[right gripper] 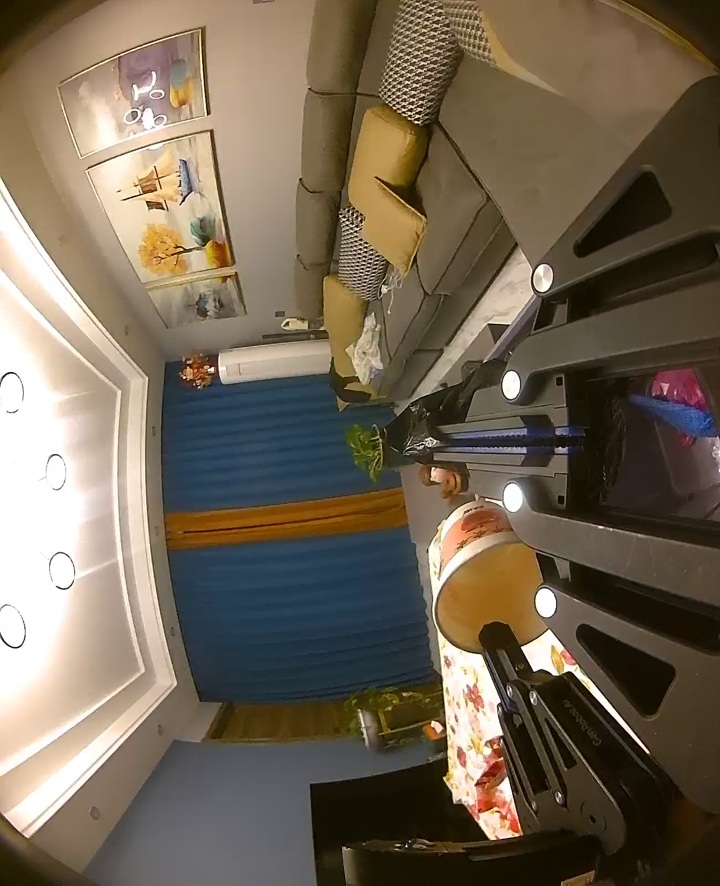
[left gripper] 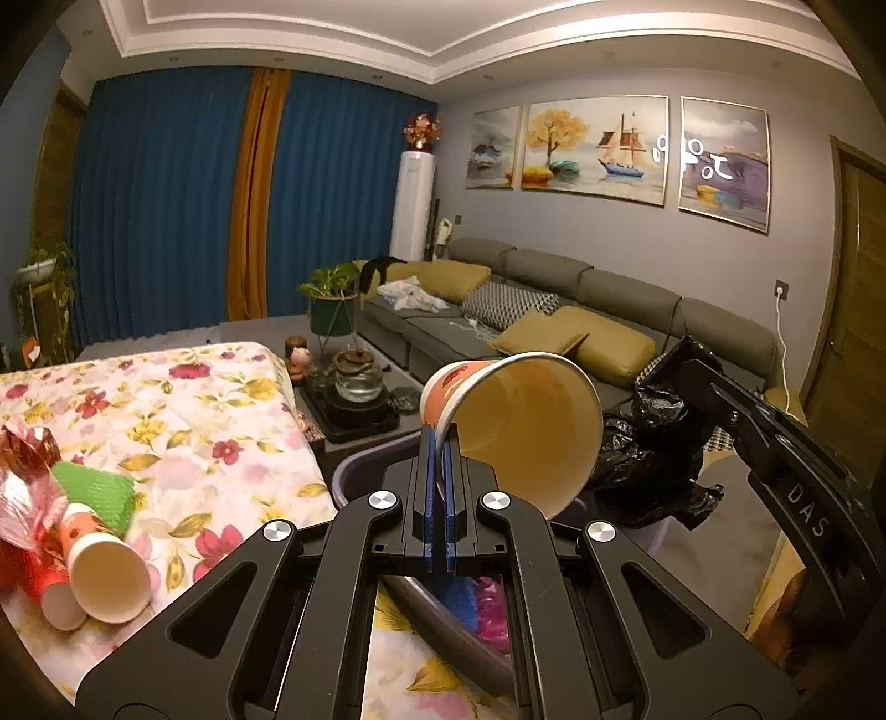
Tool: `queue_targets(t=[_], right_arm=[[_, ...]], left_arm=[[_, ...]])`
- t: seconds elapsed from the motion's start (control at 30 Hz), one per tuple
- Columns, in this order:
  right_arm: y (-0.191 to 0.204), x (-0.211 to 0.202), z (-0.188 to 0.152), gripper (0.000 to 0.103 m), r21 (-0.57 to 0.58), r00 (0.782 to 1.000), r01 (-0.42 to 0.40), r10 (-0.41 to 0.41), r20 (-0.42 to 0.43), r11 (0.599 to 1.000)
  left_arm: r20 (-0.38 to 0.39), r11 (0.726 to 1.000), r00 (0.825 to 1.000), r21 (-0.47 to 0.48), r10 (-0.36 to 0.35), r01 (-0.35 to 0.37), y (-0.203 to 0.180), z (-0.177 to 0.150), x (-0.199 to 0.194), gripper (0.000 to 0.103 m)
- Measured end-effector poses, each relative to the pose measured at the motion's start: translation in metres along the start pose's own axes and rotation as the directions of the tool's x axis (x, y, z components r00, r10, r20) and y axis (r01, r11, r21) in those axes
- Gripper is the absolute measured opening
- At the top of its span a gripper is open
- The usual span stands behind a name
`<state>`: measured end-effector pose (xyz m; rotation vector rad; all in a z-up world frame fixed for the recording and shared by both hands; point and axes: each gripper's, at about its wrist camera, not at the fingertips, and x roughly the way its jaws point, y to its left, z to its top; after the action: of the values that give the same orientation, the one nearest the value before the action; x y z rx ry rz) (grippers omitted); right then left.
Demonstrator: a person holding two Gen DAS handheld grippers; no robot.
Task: Collect trash
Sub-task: 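Carry the black bag and paper cup over the grey bin with both tools, then open both tools to drop the black bag and paper cup into the bin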
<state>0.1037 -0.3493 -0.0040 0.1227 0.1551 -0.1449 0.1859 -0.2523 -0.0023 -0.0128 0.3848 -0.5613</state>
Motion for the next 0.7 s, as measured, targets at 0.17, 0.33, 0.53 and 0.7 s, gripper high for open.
queue_targets(t=[0.17, 0.33, 0.53, 0.7], right_arm=[[-0.002, 0.007, -0.001, 0.003, 0.008, 1.000, 0.008, -0.008, -0.014, 1.000], [0.002, 0.015, -0.001, 0.003, 0.012, 1.000, 0.011, -0.011, -0.029, 1.000], [-0.003, 0.022, -0.004, 0.003, 0.023, 0.999, 0.011, -0.010, -0.046, 1.000], [-0.006, 0.027, -0.004, 0.004, 0.029, 0.998, 0.009, -0.007, -0.058, 1.000]], left_arm=[[-0.012, 1.000, 1.000, -0.003, -0.005, 0.005, 0.000, -0.001, 0.009, 0.002], [-0.020, 1.000, 1.000, -0.007, -0.010, 0.010, -0.001, -0.002, 0.016, 0.002], [-0.026, 1.000, 1.000, -0.015, -0.015, 0.015, 0.001, -0.003, 0.021, 0.002], [-0.031, 1.000, 0.999, -0.016, -0.023, 0.023, 0.001, -0.004, 0.027, 0.002]])
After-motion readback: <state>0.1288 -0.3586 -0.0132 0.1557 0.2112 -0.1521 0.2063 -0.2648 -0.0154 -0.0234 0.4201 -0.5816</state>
